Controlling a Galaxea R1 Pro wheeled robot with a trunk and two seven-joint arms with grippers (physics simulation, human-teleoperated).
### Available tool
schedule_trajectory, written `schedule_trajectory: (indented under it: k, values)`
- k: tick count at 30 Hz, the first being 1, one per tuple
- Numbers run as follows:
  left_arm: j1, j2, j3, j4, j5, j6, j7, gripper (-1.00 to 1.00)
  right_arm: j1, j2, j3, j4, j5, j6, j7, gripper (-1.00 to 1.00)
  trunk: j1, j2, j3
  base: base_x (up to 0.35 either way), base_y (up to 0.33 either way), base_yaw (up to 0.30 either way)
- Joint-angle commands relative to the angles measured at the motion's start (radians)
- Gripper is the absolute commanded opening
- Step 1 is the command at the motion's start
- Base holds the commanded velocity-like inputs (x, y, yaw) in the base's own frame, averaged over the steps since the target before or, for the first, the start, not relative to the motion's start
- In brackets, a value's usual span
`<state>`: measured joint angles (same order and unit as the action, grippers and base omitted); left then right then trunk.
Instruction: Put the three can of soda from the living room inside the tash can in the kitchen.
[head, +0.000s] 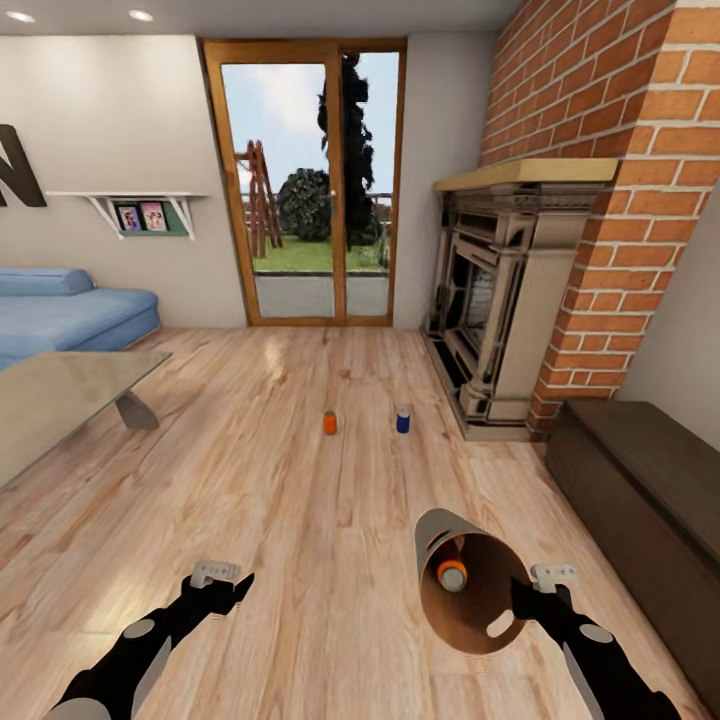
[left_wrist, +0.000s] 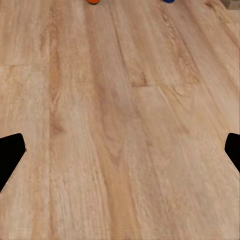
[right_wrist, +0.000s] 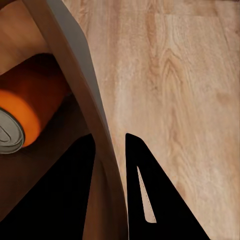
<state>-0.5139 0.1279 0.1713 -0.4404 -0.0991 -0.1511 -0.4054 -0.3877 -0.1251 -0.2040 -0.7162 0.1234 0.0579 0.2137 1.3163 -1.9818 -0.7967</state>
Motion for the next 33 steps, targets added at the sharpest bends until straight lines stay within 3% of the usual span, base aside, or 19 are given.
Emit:
schedule_trajectory:
  k: [1, 33]
  values:
    - [0.0, 0.0, -0.001, 0.0, -0.001, -0.003, 0.007, 1.0, 0.0, 0.0, -0.001, -0.002, -0.008, 0.0, 0.004, -1.0, 0.0, 0.0, 0.0, 0.327, 0.0, 0.0]
    - [0.0, 0.0, -0.003, 0.057, 0.002, -0.036, 0.023, 1.0, 0.0, 0.007, 0.0, 0.02, -0.006, -0.002, 0.004, -1.0, 0.0, 0.0, 0.0, 0.327, 0.004, 0.0]
